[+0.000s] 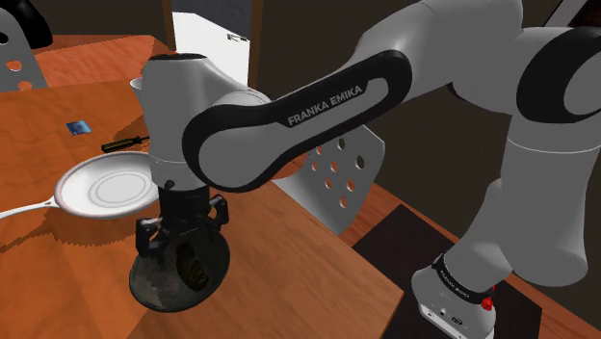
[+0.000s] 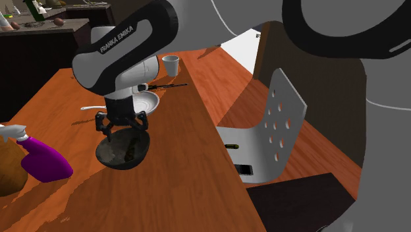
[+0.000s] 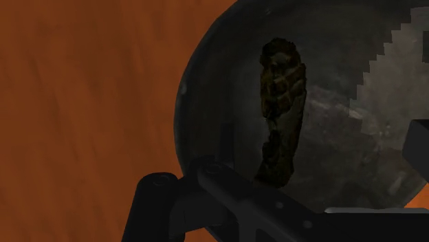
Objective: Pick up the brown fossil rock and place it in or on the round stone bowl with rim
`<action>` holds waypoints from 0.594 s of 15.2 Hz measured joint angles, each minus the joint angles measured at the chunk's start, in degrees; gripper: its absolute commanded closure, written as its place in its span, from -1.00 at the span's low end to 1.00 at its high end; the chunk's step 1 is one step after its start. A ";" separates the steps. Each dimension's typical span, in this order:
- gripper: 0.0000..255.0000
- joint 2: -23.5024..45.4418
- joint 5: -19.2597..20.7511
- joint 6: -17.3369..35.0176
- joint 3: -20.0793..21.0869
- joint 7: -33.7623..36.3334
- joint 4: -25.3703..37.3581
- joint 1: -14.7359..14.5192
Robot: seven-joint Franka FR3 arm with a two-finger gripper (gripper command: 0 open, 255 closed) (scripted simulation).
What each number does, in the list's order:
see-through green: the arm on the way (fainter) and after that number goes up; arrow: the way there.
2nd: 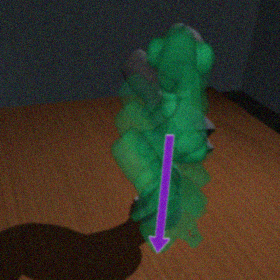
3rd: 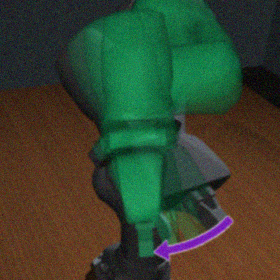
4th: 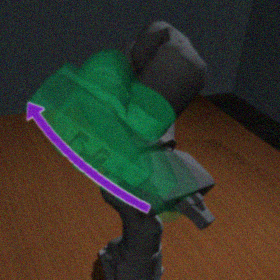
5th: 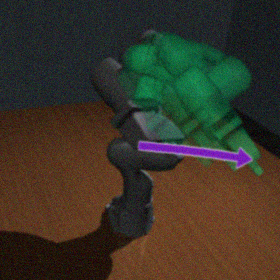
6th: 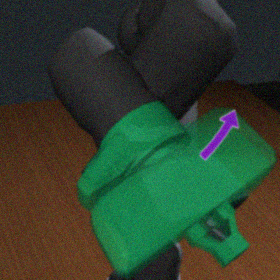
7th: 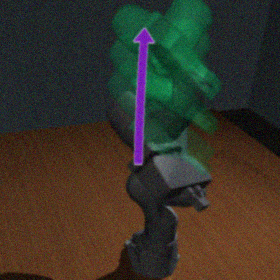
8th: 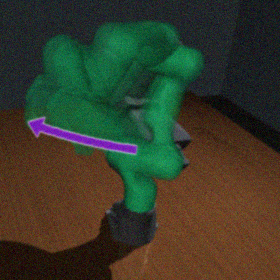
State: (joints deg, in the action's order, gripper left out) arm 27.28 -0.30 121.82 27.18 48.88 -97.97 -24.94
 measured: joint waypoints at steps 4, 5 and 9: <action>-1.00 -1.98 -0.76 -4.62 0.28 -0.59 2.73 0.91; -1.00 -2.15 -0.82 -5.03 0.33 -0.53 2.97 0.91; -1.00 -2.37 -0.92 -5.35 0.38 -0.55 3.03 0.97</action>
State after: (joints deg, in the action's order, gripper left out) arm 24.91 -1.22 116.47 27.56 48.33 -94.93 -23.98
